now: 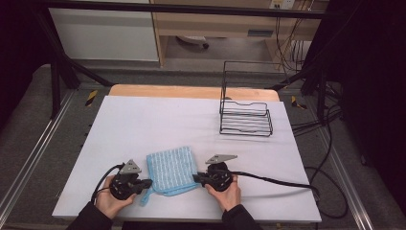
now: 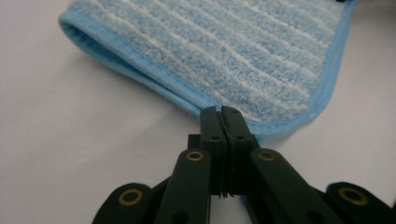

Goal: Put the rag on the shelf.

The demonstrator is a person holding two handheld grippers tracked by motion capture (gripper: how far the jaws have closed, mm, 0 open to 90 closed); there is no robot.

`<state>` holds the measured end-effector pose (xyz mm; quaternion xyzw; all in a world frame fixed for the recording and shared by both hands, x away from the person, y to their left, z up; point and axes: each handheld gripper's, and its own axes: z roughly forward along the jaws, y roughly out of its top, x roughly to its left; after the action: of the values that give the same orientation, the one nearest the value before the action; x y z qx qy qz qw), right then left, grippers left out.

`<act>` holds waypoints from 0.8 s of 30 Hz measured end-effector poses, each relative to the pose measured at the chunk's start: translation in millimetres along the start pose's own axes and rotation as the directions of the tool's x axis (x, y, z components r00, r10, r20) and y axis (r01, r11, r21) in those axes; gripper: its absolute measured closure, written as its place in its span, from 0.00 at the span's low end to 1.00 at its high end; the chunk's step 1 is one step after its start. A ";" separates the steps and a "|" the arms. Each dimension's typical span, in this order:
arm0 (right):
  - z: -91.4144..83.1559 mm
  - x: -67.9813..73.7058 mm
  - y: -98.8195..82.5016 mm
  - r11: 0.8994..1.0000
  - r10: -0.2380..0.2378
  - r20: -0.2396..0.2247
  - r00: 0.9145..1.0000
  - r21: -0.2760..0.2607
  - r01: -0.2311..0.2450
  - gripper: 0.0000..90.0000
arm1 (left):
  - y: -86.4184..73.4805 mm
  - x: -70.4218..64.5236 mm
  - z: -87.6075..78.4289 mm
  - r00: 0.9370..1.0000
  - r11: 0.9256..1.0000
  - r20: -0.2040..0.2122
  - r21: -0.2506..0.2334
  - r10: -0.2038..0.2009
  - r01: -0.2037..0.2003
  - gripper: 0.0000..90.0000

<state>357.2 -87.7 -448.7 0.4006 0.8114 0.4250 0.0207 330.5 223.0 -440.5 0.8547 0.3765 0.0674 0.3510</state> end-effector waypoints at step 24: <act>-16.0 -32.4 23.9 0.998 -0.050 0.126 0.991 -0.039 0.056 0.57 | 39.9 34.9 -1.3 0.994 0.994 -0.103 -0.104 -0.042 0.031 0.61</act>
<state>388.3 -112.6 -431.6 0.4042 0.8097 0.4156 0.0911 378.5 229.0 -418.7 0.8238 0.4063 0.1250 0.3750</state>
